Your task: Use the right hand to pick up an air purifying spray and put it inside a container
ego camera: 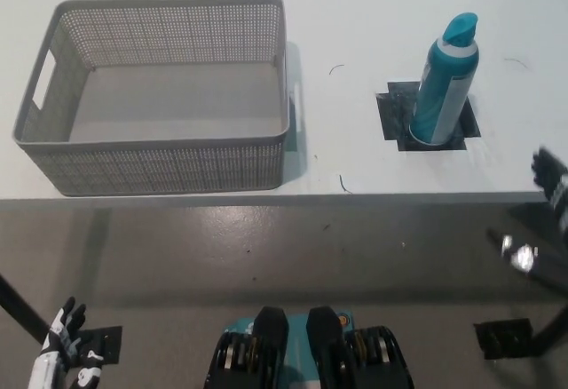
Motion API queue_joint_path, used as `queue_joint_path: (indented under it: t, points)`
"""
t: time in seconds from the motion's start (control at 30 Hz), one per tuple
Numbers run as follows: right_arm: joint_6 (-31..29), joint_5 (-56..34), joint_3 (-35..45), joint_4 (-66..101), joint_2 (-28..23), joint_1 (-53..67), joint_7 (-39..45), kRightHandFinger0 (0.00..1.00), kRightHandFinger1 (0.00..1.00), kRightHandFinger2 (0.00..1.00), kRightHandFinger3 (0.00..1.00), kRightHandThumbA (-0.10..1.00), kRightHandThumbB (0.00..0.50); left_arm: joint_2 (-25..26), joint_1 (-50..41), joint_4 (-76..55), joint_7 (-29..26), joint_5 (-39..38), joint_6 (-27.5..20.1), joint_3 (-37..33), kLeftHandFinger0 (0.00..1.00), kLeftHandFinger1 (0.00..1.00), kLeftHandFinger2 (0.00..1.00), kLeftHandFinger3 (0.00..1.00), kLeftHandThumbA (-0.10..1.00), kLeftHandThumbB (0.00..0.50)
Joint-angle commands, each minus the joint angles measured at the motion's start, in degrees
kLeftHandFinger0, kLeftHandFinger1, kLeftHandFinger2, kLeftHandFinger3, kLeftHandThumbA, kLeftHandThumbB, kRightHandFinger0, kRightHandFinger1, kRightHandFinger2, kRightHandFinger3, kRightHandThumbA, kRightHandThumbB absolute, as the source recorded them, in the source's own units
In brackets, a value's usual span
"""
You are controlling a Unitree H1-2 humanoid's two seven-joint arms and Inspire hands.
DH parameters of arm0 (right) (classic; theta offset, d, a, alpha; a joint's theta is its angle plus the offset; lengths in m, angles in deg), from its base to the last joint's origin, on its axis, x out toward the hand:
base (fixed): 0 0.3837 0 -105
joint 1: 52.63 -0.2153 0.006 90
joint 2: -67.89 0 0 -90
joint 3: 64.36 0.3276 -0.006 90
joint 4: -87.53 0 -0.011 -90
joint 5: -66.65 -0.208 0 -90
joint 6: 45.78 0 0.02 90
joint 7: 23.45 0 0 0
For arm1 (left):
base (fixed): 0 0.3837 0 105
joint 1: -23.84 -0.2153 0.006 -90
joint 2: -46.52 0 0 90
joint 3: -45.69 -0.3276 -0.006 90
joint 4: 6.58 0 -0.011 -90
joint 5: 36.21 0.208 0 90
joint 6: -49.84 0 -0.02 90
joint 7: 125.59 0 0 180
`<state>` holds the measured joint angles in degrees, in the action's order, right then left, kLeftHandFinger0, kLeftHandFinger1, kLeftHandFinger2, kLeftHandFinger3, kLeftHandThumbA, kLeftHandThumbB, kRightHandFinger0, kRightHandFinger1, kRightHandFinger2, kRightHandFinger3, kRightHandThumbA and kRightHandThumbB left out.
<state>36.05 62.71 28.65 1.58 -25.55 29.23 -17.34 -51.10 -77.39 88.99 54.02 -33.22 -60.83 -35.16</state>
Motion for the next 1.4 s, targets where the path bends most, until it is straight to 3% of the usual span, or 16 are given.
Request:
queue_joint_path:
  t: [0.0, 0.13, 0.2, 0.33, 0.43, 0.57, 0.73, 1.03, 1.23, 1.37]
  points:
    - [1.27, 1.0, 0.8, -6.15, -2.11, -7.68, 0.6, 1.0, 1.0, 1.0, 1.0, 0.76, 0.396, -0.18, -0.89, -0.46, -1.94, 0.82, -3.52, 0.56, 0.9, 1.0, 1.0, 1.0, 0.64, 0.444]
    - [0.25, 2.61, 0.58, -14.17, -2.06, -13.1, -0.59, 1.0, 1.0, 1.0, 1.0, 0.73, 0.402, -0.22, -1.28, -0.92, -1.56, 0.51, -3.34, 0.53, 0.91, 1.0, 1.0, 1.0, 0.65, 0.44]
    - [-0.07, 3.41, 0.44, -18.32, -1.71, -16.18, -1.23, 1.0, 1.0, 1.0, 1.0, 0.73, 0.382, -0.08, -1.14, -0.87, -1.85, 1.01, -3.23, 0.6, 0.9, 1.0, 1.0, 1.0, 0.64, 0.439]
    - [-0.8, 4.45, 0.01, -23.98, -1.52, -20.57, -1.65, 1.0, 1.0, 1.0, 1.0, 0.77, 0.394, -0.3, -1.02, -0.79, -1.86, 0.67, -3.37, 0.54, 0.9, 1.0, 1.0, 1.0, 0.62, 0.441]
    - [-2.61, 5.64, -0.79, -29.71, -1.43, -24.5, -1.76, 1.0, 1.0, 1.0, 1.0, 0.84, 0.436, -0.32, -1.04, -0.52, -2.12, 1.07, -3.66, 0.63, 0.9, 1.0, 1.0, 1.0, 0.63, 0.435]
    - [-4.38, 4.66, -0.64, -36.99, -0.42, -29.32, -1.59, 1.0, 1.0, 1.0, 1.0, 0.84, 0.473, -0.3, -1.09, -1.18, -1.81, 0.58, -3.13, 0.69, 0.9, 1.0, 1.0, 1.0, 0.6, 0.425]
    - [-4.81, 3.08, 0.38, -45.28, 0.94, -34.26, -1.89, 1.0, 1.0, 1.0, 1.0, 0.89, 0.5, -0.17, -0.93, -1.45, -1.99, 1.47, -2.79, 0.67, 0.9, 1.0, 1.0, 1.0, 0.6, 0.421]
    - [-9.72, 2.93, 0.52, -63.11, 3.19, -42.74, -2.23, 1.0, 1.0, 1.0, 1.0, 0.93, 0.5, 0.42, -1.18, -1.94, -1.85, 1.7, -2.82, 1.04, 0.93, 1.0, 1.0, 1.0, 0.56, 0.423]
    - [-9.8, 1.1, 2.16, -68.99, 5.3, -45.99, -1.65, 1.0, 1.0, 1.0, 1.0, 0.87, 0.5, 0.81, -0.91, -1.85, -1.72, 2.14, -2.23, 1.02, 0.96, 1.0, 1.0, 1.0, 0.54, 0.424]
    - [-10.73, 0.69, 2.8, -73.67, 6.46, -48.24, -1.83, 1.0, 1.0, 1.0, 1.0, 0.79, 0.5, 0.75, -0.55, -1.75, -1.63, 2.43, -2.56, 0.69, 0.98, 1.0, 1.0, 1.0, 0.46, 0.437]
